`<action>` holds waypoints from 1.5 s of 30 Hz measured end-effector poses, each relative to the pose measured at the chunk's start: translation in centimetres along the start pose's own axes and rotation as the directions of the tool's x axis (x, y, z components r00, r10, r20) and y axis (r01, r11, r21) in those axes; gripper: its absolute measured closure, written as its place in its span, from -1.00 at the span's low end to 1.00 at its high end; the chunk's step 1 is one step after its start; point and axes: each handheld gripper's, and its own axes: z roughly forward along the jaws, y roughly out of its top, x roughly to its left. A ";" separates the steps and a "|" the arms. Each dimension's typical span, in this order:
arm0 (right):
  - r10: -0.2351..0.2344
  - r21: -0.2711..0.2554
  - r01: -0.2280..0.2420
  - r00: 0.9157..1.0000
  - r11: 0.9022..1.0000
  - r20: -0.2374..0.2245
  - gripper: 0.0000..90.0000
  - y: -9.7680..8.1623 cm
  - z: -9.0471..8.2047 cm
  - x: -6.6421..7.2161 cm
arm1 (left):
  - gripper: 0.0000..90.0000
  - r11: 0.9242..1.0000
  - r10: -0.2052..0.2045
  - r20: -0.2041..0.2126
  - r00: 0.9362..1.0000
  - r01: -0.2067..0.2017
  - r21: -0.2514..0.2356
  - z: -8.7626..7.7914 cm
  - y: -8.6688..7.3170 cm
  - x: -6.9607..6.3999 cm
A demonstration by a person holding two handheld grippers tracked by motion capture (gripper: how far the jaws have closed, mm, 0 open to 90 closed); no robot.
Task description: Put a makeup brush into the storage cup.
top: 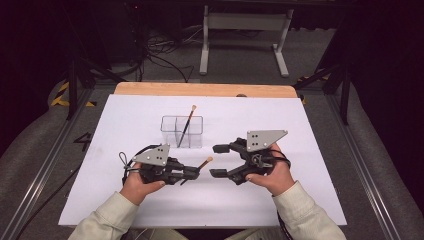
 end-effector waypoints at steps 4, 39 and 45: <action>0.011 -0.037 -0.009 0.999 0.999 0.052 -0.59 -0.5 -1.0 -0.2 | 0.85 1.000 0.001 -0.030 1.000 -0.002 -0.014 -0.5 0.1 0.1; 0.133 -0.179 -0.081 0.945 0.980 0.299 -0.83 -4.2 -7.2 -1.5 | 0.85 0.980 -0.090 -0.338 0.937 0.022 -0.198 -3.9 2.2 2.4; 0.150 -0.188 -0.093 0.937 0.978 0.317 -0.85 -4.6 -7.8 -1.5 | 0.85 0.971 -0.113 -0.367 0.923 0.024 -0.238 -4.0 2.2 3.4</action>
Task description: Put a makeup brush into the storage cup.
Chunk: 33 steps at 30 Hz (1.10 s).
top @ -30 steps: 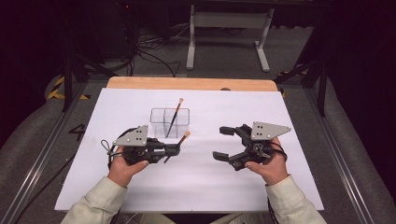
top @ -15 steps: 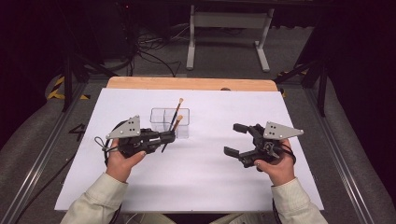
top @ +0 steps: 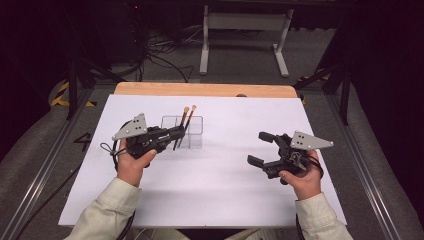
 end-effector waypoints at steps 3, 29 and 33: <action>0.004 -0.004 -0.003 1.000 1.000 0.008 -0.86 -0.1 -0.2 0.0 | 0.85 1.000 -0.011 -0.013 1.000 0.011 -0.013 0.0 0.0 0.3; 0.021 0.005 -0.022 0.997 1.000 0.075 -0.98 -2.2 -2.0 -0.5 | 0.85 0.999 -0.036 -0.081 0.996 0.033 -0.039 1.7 -0.4 2.9; 0.026 0.006 -0.027 0.996 1.000 0.080 -0.98 -2.4 -2.2 -0.2 | 0.85 0.999 -0.036 -0.084 0.996 0.033 -0.041 2.0 -0.5 3.3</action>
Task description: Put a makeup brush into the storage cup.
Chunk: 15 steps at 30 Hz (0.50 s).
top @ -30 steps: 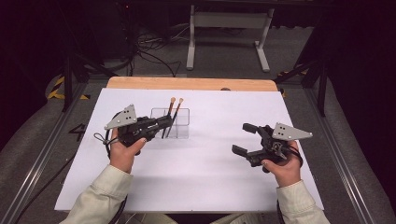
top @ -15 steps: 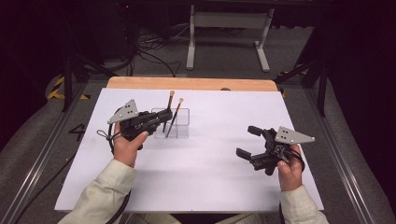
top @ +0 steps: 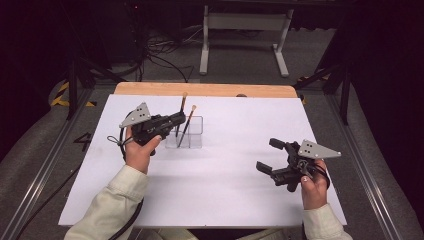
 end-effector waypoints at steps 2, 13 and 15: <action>-0.001 0.000 0.001 1.000 1.000 0.000 -0.98 -0.1 -0.1 0.1 | 0.85 1.000 -0.002 -0.002 1.000 0.002 -0.002 0.1 -0.1 0.2; 0.007 0.006 -0.007 1.000 1.000 0.011 -0.98 -0.5 -0.7 0.2 | 0.85 0.999 -0.018 -0.029 0.999 0.017 -0.033 1.0 -0.3 1.6; 0.007 0.007 -0.007 1.000 1.000 0.011 -0.97 -0.5 -0.6 0.2 | 0.85 0.999 -0.016 -0.032 0.999 0.015 -0.032 1.1 -0.3 1.7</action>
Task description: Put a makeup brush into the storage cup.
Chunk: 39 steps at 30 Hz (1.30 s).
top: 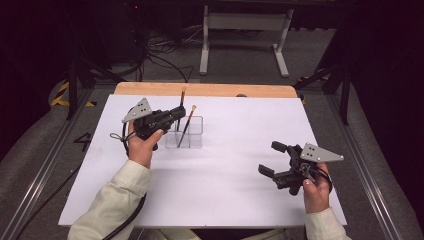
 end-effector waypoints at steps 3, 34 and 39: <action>0.001 0.002 -0.001 1.000 1.000 -0.004 -0.97 0.0 0.1 0.0 | 0.85 1.000 0.008 -0.006 1.000 -0.008 -0.004 0.1 0.0 0.2; 0.001 0.016 -0.001 1.000 1.000 -0.016 -0.98 -0.1 0.2 0.2 | 0.85 0.998 0.016 -0.026 1.000 -0.014 0.057 1.1 -2.4 1.6; -0.001 0.017 0.002 1.000 1.000 -0.025 -0.98 -0.1 0.4 0.2 | 0.84 0.997 0.013 -0.019 1.000 -0.012 0.081 1.0 -2.7 1.6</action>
